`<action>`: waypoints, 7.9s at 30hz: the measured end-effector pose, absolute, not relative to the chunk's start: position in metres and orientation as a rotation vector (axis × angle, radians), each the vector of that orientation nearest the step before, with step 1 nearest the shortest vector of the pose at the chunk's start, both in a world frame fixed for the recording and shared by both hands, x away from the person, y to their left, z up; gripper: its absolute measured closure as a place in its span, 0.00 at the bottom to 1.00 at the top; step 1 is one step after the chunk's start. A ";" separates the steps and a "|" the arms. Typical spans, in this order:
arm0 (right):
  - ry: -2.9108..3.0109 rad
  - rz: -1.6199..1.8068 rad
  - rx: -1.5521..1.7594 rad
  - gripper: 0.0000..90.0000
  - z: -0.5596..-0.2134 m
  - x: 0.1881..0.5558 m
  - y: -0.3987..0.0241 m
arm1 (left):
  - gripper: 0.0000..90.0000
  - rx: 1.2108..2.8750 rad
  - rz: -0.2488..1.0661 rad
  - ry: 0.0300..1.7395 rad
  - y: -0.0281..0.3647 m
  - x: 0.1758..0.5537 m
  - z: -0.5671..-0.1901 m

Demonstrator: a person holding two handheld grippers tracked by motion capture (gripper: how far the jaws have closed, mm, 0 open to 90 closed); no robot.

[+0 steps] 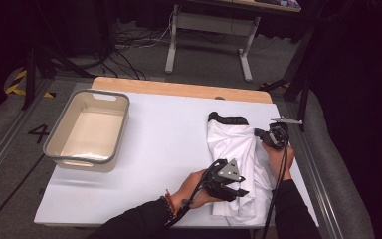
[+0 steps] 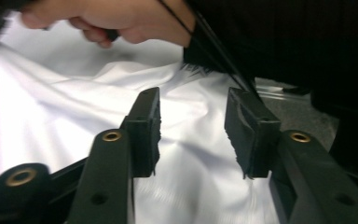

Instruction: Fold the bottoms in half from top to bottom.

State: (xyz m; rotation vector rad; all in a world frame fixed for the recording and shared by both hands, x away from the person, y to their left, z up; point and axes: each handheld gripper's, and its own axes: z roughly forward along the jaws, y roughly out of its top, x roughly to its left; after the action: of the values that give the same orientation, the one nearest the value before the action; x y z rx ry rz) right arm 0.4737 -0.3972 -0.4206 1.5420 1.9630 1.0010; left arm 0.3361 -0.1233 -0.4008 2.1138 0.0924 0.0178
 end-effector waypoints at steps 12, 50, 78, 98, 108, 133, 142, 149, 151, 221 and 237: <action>1.973 1.081 1.306 0.71 -0.397 0.419 -0.388 | 0.47 2.183 0.277 0.025 -0.056 0.320 -0.411; 2.214 0.783 1.153 0.99 -0.435 0.302 -0.330 | 0.18 2.174 0.446 0.298 0.023 0.316 -0.455; 2.013 0.756 1.350 0.65 -0.425 0.280 -0.408 | 0.28 2.180 0.189 0.049 -0.082 0.296 -0.444; 2.056 0.771 1.304 0.71 -0.435 0.289 -0.398 | 1.00 2.326 0.046 -0.007 -0.113 0.307 -0.455; 2.059 0.694 1.316 0.83 -0.440 0.293 -0.404 | 0.99 2.219 -0.026 -0.144 -0.128 0.274 -0.446; 2.058 0.688 1.334 0.82 -0.444 0.296 -0.410 | 0.56 2.307 0.174 0.239 -0.090 0.376 -0.455; 2.057 0.872 1.424 0.68 -0.443 0.296 -0.422 | 0.51 2.345 0.197 0.238 -0.115 0.381 -0.456; 2.098 0.856 1.412 0.66 -0.446 0.298 -0.420 | 0.62 2.311 0.215 0.267 -0.111 0.389 -0.455; 2.103 0.877 1.419 0.68 -0.447 0.298 -0.421 | 0.59 2.338 0.216 0.259 -0.113 0.390 -0.456; 2.384 1.016 1.112 0.75 -0.441 0.300 -0.319 | 0.91 2.261 0.345 0.542 0.019 0.423 -0.431; 2.307 0.934 0.998 1.00 -0.422 0.301 -0.310 | 0.63 2.138 0.303 0.290 0.011 0.332 -0.407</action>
State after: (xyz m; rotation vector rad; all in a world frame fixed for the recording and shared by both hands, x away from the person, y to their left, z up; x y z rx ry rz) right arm 0.3010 -0.3105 -0.4225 0.9983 2.3073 0.9337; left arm 0.3322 0.0112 -0.4068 2.1380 0.2900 0.3032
